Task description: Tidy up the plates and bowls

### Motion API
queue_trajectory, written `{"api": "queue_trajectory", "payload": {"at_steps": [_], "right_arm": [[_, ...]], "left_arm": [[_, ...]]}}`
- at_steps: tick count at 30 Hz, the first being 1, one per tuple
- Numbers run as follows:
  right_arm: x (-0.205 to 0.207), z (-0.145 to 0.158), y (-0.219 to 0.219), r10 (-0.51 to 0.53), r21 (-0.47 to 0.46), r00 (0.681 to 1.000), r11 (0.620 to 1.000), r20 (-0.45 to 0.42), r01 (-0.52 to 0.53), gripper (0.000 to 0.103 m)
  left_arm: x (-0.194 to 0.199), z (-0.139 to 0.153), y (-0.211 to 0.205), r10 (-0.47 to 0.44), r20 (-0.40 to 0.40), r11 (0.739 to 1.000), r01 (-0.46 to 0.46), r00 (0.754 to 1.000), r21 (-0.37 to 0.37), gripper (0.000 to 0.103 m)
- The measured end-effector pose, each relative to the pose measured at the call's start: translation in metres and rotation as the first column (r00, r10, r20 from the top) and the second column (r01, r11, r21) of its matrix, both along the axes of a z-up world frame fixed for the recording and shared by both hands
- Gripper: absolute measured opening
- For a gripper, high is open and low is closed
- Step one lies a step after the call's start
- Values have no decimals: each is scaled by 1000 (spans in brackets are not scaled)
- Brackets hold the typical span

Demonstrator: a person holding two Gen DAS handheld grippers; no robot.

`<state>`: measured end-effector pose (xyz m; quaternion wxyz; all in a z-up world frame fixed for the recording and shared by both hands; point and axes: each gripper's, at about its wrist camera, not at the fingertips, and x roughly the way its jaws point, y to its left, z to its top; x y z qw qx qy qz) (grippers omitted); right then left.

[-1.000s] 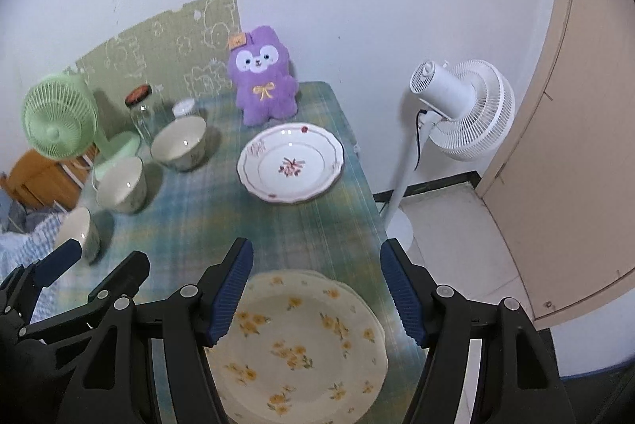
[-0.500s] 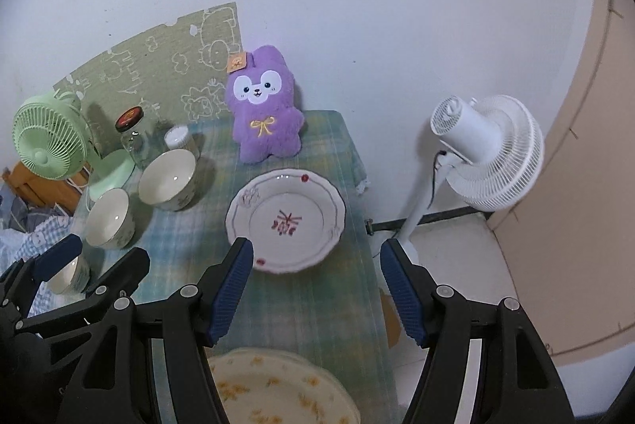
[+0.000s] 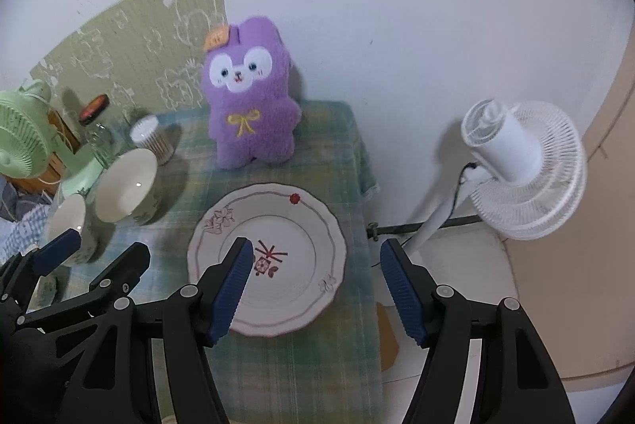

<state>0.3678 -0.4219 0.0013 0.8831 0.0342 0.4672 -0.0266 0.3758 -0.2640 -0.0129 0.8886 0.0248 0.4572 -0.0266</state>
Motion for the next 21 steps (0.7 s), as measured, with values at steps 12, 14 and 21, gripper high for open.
{"api": "queue_trajectory", "payload": {"at_steps": [12, 14, 21], "right_arm": [[49, -80, -12, 5, 30, 996, 1000, -88, -3, 70], [55, -89, -14, 8, 35, 995, 999, -99, -5, 70], [66, -115, -12, 32, 59, 990, 998, -137, -24, 63]], "left_arm": [[45, -73, -18, 4, -100, 1000, -3, 995, 9, 69], [50, -81, -21, -1, -111, 1000, 2, 994, 16, 66], [57, -102, -26, -3, -156, 1000, 6, 988, 19, 46]]}}
